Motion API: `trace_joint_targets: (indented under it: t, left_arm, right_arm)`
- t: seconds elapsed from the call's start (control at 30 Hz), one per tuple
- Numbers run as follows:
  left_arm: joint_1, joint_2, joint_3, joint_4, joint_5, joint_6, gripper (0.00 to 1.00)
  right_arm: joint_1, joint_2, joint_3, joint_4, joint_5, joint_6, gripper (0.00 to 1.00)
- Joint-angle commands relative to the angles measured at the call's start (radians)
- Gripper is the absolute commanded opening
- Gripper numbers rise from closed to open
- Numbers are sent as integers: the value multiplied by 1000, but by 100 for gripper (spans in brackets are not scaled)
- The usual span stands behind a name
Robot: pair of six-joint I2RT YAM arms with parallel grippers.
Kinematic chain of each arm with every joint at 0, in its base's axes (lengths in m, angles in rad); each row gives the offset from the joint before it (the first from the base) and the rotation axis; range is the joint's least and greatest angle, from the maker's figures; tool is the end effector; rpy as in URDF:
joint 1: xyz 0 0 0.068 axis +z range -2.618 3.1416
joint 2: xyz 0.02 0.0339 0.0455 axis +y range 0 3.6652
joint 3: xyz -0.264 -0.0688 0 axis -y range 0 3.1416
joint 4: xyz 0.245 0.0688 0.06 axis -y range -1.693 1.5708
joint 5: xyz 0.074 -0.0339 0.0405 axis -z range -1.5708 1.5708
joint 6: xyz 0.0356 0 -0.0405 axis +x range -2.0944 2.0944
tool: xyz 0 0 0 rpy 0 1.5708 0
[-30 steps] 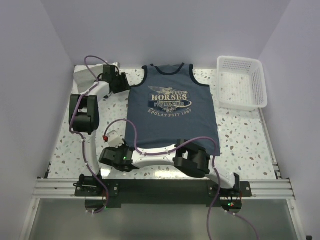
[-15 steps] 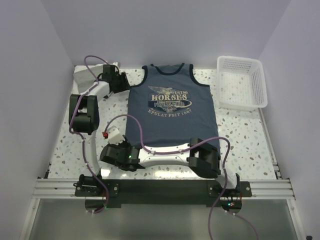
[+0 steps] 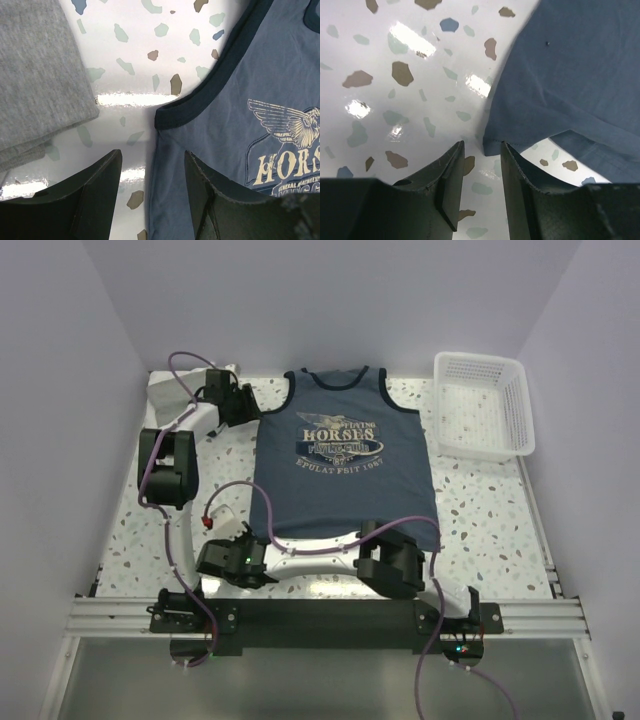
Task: Fold and stack the tank tops
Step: Fold the tank top
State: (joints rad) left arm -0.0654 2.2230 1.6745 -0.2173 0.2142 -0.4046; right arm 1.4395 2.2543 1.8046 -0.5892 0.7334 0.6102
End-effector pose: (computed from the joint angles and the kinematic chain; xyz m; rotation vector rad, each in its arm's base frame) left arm 0.4974 -0.0402 0.1714 -0.2922 2.3473 -0.4813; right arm 0.0870 0.4771 0.1792 -0.6924 2.1584 0.0753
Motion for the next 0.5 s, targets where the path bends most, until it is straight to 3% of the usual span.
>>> trace_joint_targets:
  t: [0.0,0.47]
  left_arm:
    - [12,-48,19,38,21,-5,58]
    - [13,-39,21,39,27,-11,58]
  right_arm:
    - [-10,20,50,-52,-21,22,40]
    - [-62,40,7,-9,-107,28,41]
